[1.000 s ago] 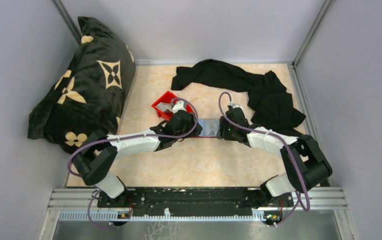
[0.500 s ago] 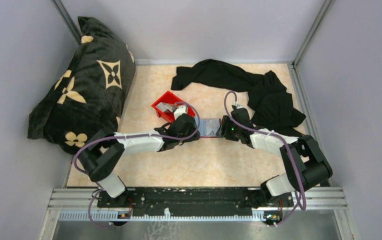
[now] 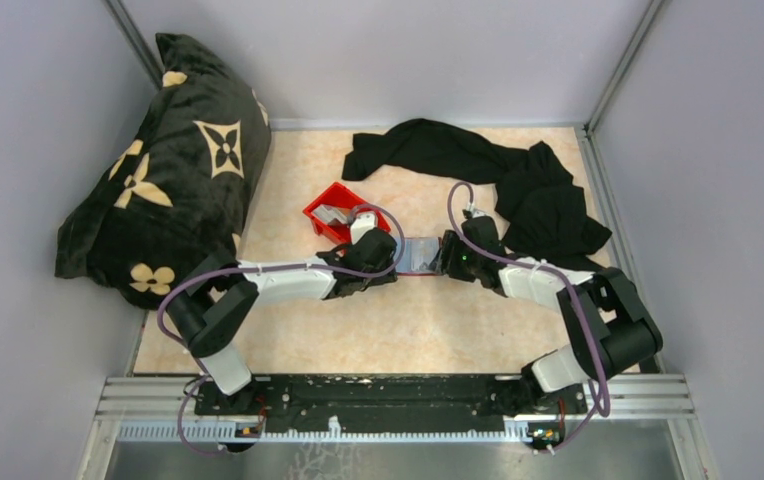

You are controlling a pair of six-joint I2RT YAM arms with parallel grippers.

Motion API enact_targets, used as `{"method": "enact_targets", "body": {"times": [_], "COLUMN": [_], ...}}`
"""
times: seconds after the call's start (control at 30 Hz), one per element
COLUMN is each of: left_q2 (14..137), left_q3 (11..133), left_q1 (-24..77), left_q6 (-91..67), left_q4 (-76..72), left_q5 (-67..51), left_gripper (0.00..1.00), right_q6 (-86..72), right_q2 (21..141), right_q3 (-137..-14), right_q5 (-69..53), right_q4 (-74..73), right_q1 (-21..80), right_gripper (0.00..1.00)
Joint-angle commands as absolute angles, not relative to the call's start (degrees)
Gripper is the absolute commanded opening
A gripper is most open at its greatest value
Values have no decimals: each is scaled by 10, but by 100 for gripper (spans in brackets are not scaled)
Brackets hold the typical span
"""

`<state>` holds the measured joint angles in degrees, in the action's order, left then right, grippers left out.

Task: Put the credit cards into the card holder
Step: Insert the credit card into the card holder, then close the card holder at the center of the board.

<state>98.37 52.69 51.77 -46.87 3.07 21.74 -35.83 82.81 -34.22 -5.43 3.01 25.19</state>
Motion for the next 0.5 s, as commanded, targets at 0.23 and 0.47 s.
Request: {"method": "enact_targets", "body": {"times": [0.23,0.47], "left_q2": [996,1014], "left_q3": [540,548], "left_q1": [524,524], "left_q6": [-475,-477], "left_q4": [78,88], "left_q5": [267,279], "left_gripper": [64,64], "right_q6": [-371,-377], "right_q2": [854,866], "right_q3": [-326,-306], "right_q5": [-58,-61], "right_q4": [66,86], "right_q1": [247,247], "right_gripper": [52,52]}}
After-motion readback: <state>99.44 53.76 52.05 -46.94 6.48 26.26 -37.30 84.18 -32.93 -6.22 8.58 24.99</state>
